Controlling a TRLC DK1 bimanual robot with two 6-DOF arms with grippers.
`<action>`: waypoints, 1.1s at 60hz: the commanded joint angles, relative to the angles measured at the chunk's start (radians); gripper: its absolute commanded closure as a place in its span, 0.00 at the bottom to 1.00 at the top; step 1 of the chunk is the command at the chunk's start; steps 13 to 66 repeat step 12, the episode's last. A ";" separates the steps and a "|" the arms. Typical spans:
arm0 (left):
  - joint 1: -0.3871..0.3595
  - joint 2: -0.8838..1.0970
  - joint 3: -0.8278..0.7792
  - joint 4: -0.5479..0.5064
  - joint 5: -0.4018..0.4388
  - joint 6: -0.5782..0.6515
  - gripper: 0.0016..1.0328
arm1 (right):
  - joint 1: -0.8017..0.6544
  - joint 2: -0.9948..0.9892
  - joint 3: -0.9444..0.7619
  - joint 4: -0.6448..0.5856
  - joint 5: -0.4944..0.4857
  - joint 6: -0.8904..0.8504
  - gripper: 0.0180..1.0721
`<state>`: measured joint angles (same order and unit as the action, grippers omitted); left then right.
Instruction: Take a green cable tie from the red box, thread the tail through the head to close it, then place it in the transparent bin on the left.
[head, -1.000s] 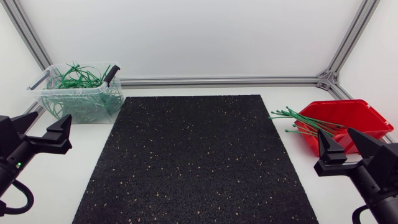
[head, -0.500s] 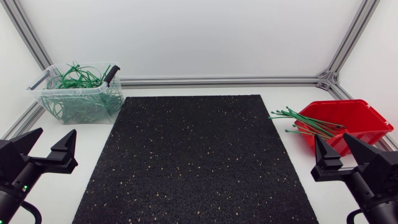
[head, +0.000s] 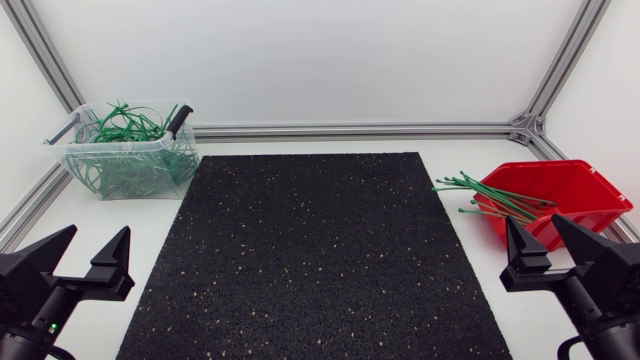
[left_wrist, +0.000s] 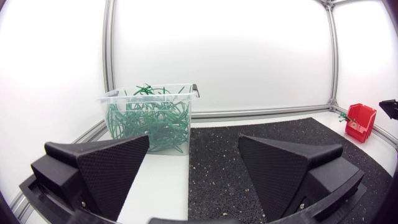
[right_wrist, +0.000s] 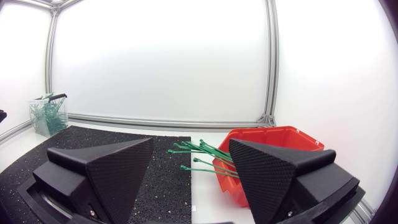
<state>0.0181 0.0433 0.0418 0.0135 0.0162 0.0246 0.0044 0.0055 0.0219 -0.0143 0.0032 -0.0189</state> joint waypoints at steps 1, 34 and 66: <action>-0.018 -0.043 -0.042 -0.014 -0.016 -0.025 0.03 | -0.004 -0.006 -0.022 0.014 -0.003 0.019 0.16; -0.018 -0.043 -0.042 -0.014 -0.016 -0.025 0.03 | -0.004 -0.006 -0.022 0.014 -0.003 0.019 0.10; -0.018 -0.043 -0.042 -0.014 -0.016 -0.025 0.03 | -0.004 -0.006 -0.022 0.014 -0.003 0.019 0.10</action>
